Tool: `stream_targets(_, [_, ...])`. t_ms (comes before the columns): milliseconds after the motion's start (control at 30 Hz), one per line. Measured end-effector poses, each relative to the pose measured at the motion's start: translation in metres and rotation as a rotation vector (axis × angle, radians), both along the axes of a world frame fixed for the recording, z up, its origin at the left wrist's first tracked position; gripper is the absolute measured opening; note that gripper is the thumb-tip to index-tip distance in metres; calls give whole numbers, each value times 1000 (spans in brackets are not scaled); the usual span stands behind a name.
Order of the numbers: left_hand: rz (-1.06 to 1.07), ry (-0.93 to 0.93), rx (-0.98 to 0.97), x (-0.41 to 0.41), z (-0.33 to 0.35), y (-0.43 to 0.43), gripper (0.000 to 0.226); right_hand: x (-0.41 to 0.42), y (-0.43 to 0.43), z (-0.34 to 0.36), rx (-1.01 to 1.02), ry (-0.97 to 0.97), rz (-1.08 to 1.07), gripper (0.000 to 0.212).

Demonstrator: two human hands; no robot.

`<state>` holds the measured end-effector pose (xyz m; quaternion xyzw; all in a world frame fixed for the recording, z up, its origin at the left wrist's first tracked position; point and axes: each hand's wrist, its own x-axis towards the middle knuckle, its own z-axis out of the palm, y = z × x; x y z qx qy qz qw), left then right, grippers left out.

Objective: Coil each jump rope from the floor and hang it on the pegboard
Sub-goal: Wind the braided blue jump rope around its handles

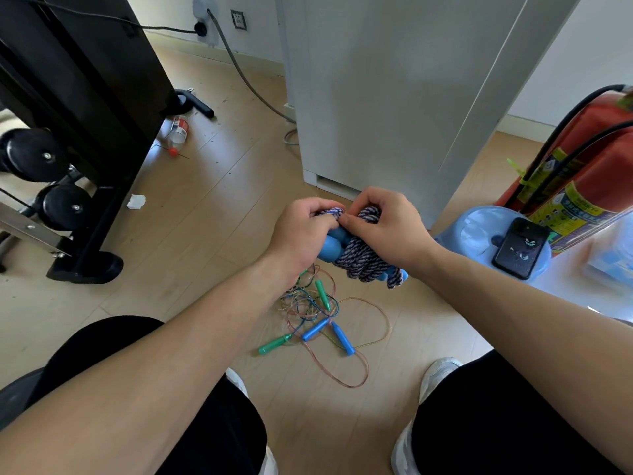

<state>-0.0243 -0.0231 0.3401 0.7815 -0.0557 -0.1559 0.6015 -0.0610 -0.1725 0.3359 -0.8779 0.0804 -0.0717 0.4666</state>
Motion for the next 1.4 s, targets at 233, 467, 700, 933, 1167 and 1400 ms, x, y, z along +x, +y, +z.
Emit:
stream_targets(233, [-4,-13,5,-2,-1,-1,18,0,4,-1,43,51,-27,14])
stream_targets(467, [-9,29,-52,-3,2,-1,20,0,3,-4,77,88,-77,18])
stream_targets(700, [50,58,-90,3,-3,0,25,-2,10,-1,-5,57,-91,14])
stream_targets(933, [160,42,-79,-1,-6,-4,13,0,14,1,-28,63,-130,15])
stream_targets(1167, [194,77,-121,-2,-6,-8,15,0,16,1,-159,13,-168,21])
stream_targets(1400, [122,196,-233,-3,2,-6,20,-4,14,1,-194,12,-145,13])
